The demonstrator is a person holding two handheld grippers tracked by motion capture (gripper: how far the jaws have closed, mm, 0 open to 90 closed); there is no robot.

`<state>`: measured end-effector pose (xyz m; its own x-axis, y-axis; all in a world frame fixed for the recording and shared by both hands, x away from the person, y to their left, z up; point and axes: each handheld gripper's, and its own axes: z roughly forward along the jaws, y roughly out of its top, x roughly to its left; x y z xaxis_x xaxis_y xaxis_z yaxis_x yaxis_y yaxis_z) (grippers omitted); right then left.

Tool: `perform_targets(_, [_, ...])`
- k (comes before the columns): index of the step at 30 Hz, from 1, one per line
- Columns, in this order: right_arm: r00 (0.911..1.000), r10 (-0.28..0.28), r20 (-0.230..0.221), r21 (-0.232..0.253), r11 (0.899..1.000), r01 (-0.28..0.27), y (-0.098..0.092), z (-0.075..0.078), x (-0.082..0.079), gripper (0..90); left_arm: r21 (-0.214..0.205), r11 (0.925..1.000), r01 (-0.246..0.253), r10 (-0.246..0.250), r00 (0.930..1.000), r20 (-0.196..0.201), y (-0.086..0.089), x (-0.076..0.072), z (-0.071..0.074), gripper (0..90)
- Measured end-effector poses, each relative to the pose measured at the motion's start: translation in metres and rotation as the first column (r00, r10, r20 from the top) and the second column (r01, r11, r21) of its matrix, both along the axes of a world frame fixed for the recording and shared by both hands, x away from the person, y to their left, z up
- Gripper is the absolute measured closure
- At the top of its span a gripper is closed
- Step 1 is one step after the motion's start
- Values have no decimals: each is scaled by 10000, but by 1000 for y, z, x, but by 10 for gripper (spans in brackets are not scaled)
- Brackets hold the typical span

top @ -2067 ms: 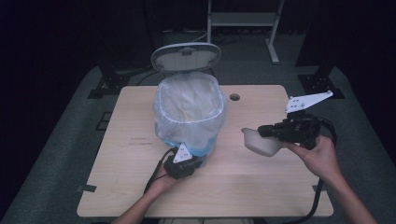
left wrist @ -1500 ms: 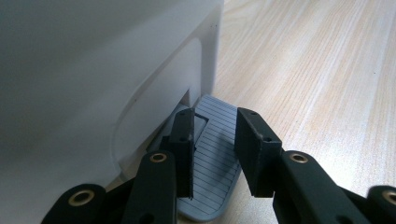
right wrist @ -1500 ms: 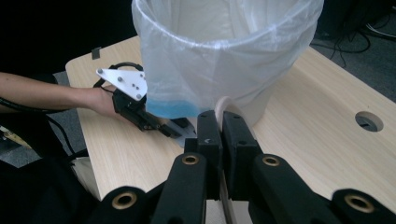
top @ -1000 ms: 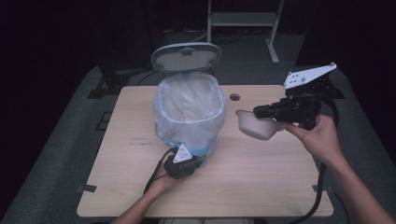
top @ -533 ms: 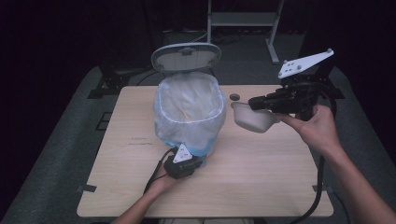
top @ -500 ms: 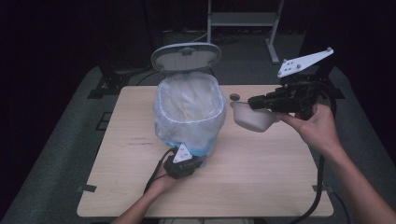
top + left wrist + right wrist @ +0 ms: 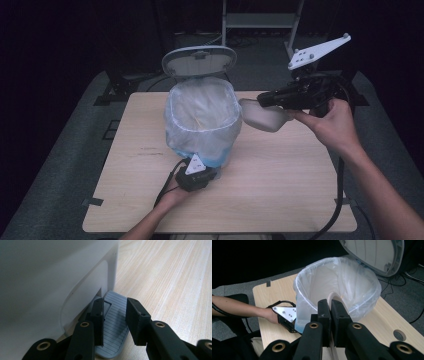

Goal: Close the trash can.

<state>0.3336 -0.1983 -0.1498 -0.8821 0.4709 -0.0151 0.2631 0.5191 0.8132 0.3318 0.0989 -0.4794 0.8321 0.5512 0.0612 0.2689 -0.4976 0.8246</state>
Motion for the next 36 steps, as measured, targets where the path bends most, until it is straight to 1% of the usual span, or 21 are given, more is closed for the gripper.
perform_targets(9, [9996,175,242,-128,9998,-172,14,12,2,861,1,10000,-5,5,10000,-26,0,0,0,685])
perform_targets(19, [9987,360,370,-249,9991,-351,29,19,7,861,2,10000,20,-20,10000,-11,0,0,0,684])
perform_targets(26, [9978,504,420,-279,9984,-492,41,21,11,861,-9,10000,8,-8,10000,-30,0,0,0,684])
perform_targets(36, [9961,798,367,-352,9963,-785,61,19,20,860,-5,10000,15,-15,10000,-23,0,0,0,683])
